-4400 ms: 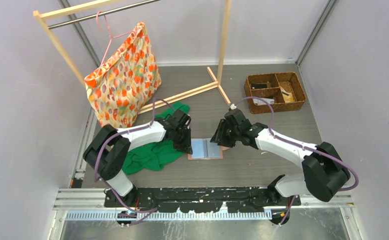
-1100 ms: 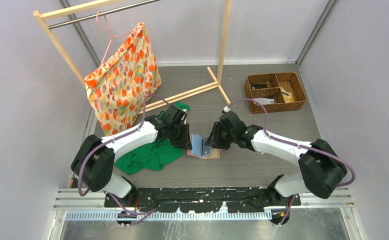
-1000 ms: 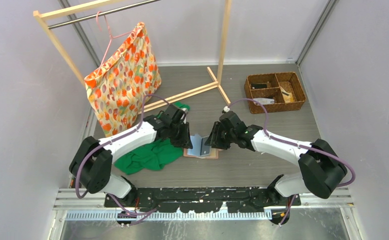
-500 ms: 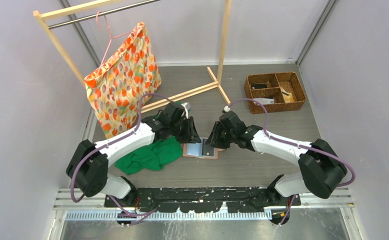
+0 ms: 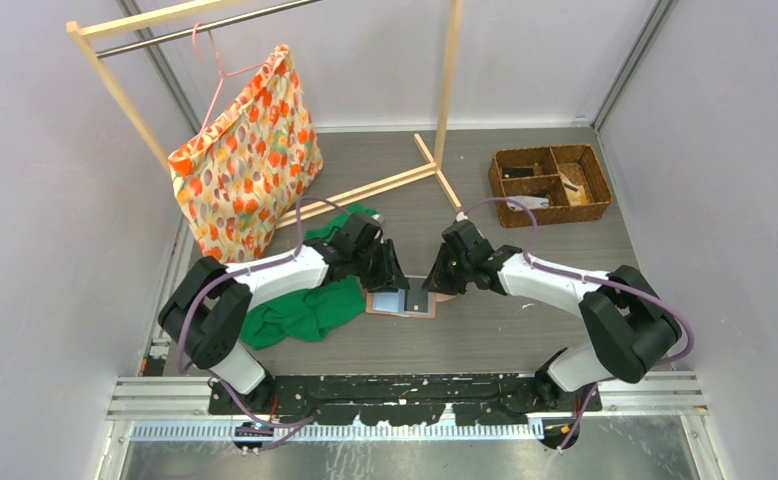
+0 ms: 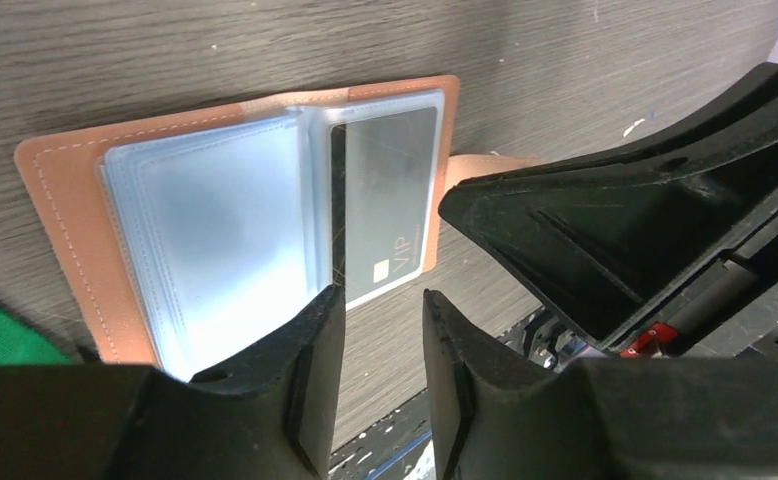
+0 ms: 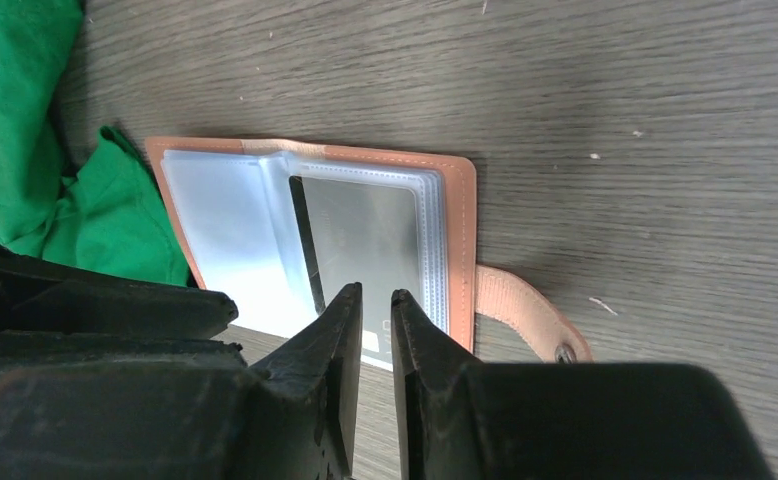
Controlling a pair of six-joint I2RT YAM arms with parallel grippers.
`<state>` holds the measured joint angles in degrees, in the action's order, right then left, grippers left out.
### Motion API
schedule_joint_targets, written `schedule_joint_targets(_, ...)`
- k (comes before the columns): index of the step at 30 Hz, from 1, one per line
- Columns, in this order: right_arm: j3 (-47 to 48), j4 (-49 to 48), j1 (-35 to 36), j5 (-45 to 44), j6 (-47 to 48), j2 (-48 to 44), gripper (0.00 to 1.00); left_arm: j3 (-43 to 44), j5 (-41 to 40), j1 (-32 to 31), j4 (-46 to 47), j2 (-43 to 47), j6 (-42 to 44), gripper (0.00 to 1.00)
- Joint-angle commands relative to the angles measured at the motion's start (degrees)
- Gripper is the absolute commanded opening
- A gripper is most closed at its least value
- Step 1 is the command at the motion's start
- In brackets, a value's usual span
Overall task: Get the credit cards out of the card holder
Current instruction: Open the card holder at the center of the board, then remove the credit card from the card holder.
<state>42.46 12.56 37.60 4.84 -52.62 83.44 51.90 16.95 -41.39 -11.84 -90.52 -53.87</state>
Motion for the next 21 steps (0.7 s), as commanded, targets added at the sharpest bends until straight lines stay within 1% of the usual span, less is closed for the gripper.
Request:
schedule_joint_targets(1,0.6,-0.3,0.1,-0.9,0.7,0.5,0.22,-1.3,-3.8,-0.8,2.5,0.4,-0.7,0.38)
schedule_joint_targets(5,0.3,-0.7,0.0,-1.0,0.6,1.1,0.21,-1.3,-8.3,-2.0,0.3,1.2,1.7,0.39)
schedule_joint_targets(7,0.0,-1.1,0.0,-0.9,0.5,1.4,0.20,0.4,-7.1,-1.9,-2.0,0.4,4.2,0.41)
schedule_joint_targets(9,-0.1,-1.5,-0.1,-0.6,0.4,1.9,0.20,1.7,-4.1,-1.9,-3.3,-1.2,5.6,0.39)
schedule_joint_targets(11,0.1,-1.9,-0.1,-0.3,0.4,2.5,0.20,0.3,-1.3,-2.0,1.3,-2.0,4.5,0.38)
schedule_joint_targets(13,0.2,-2.1,-0.1,0.0,0.5,2.8,0.20,-0.9,-0.4,-1.9,3.7,-2.5,3.3,0.38)
schedule_joint_targets(21,-0.4,-3.3,0.0,0.7,0.5,3.9,0.20,-1.1,0.1,-1.9,4.9,-4.3,2.9,0.36)
